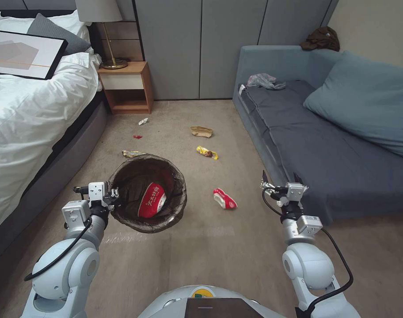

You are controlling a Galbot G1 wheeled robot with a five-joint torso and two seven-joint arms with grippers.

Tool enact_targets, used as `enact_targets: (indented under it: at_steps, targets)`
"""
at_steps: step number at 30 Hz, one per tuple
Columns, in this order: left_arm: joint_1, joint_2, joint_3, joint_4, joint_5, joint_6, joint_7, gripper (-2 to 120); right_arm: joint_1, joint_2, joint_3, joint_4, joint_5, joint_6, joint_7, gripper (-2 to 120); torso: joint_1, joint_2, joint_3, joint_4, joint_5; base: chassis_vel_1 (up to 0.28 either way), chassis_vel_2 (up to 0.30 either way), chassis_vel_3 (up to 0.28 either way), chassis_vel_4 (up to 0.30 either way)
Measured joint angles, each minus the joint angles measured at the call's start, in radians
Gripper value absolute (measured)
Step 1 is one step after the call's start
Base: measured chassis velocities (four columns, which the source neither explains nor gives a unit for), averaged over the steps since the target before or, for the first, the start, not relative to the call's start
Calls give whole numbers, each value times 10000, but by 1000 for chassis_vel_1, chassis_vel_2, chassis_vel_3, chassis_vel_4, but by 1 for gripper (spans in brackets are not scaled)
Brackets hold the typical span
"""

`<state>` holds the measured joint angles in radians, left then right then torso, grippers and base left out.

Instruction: Pick up the trash bin, then pick up the garbage from the floor and place it into the trash bin.

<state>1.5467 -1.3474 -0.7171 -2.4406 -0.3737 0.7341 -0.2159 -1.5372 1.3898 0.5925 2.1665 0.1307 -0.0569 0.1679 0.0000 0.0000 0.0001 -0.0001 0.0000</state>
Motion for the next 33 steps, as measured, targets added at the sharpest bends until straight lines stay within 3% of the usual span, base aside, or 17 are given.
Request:
enact_targets:
  at_steps: [10, 19, 23, 24, 25, 26, 27, 28, 33]
  targets:
    - [25, -49, -18, 27, 55, 7, 2, 0, -23, -12, -42, 83, -160, 44, -43, 100, 2, 0, 2, -1, -2, -336, 316, 317, -311]
    - [22, -68, -29, 71, 103, 12, 12, 0, 81, -399, -180, 523, 293, -745, 506, 100, 1, 0, -2, -1, 0, -58, 54, 66, -49]
    - [50, -61, -56, 72, 116, 23, 20, 0, 374, -1159, -459, 860, 1248, -2216, 1094, 100, 0, 0, -3, -3, 0, 26, -43, -44, 35]
    - [56, -62, -62, 75, 128, 24, 22, 0, 755, -1730, -634, 983, 2099, -3598, 1294, 100, 0, 0, -3, -1, 2, 0, 0, 0, 0]
    - [56, -62, -62, 75, 128, 24, 22, 0, 755, -1730, -634, 983, 2099, -3598, 1294, 100, 0, 0, -3, -1, 2, 0, 0, 0, 0]
    - [57, -70, -62, 76, 137, 24, 23, 0, 1102, -2324, -801, 1019, 2876, -4617, 1429, 100, 0, 0, -2, -2, 4, 0, 0, 0, 0]
    - [58, -76, -63, 76, 141, 24, 23, 0, 1246, -2582, -874, 1021, 3177, -4987, 1501, 100, 0, 0, -3, 2, 4, 0, 0, 0, 0]
    - [73, -116, -61, 79, 168, 23, 23, 0, 2019, -3653, -1306, 929, 4520, -6439, 1944, 100, 0, 0, -1, 2, -1, 0, 0, 0, 0]
    - [115, -238, -57, 87, 238, 24, 29, 0, 3721, -4923, -2555, -4, 7238, -6964, 2273, 100, 0, 0, -1, 5, 0, 0, 0, 0, 0]
